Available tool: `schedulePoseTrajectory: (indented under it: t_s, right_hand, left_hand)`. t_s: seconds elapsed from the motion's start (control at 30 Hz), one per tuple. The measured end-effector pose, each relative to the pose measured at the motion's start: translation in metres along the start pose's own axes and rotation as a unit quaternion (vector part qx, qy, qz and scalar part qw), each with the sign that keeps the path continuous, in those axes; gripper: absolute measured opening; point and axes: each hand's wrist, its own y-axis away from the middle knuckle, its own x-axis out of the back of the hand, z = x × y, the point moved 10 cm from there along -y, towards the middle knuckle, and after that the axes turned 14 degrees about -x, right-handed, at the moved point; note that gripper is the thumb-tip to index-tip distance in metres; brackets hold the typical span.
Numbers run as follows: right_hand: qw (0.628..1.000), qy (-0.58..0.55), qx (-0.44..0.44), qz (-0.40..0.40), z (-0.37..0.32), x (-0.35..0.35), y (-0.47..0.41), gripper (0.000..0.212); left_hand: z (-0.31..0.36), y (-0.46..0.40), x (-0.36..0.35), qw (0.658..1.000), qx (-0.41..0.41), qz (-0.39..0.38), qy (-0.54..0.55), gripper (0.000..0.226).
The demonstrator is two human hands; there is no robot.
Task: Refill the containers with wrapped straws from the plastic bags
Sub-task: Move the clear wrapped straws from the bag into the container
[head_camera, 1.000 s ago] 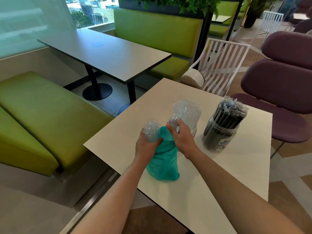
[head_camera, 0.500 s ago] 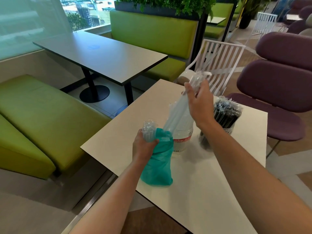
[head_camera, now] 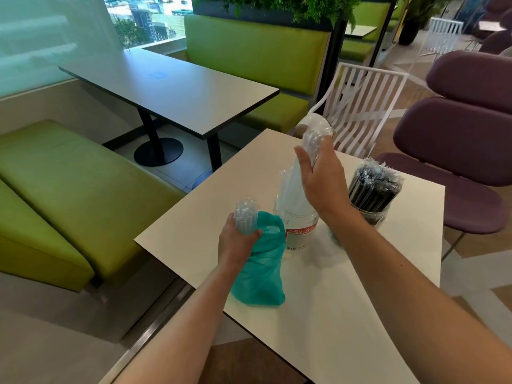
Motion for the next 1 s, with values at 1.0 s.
schedulePoseTrajectory:
  t_s: [1.0]
  right_hand:
    - [0.99, 0.124, 0.065, -0.034, 0.032, -0.052, 0.032, 0.028]
  left_hand:
    - [-0.016, -0.002, 0.0, 0.998, 0.026, 0.019, 0.046, 0.062]
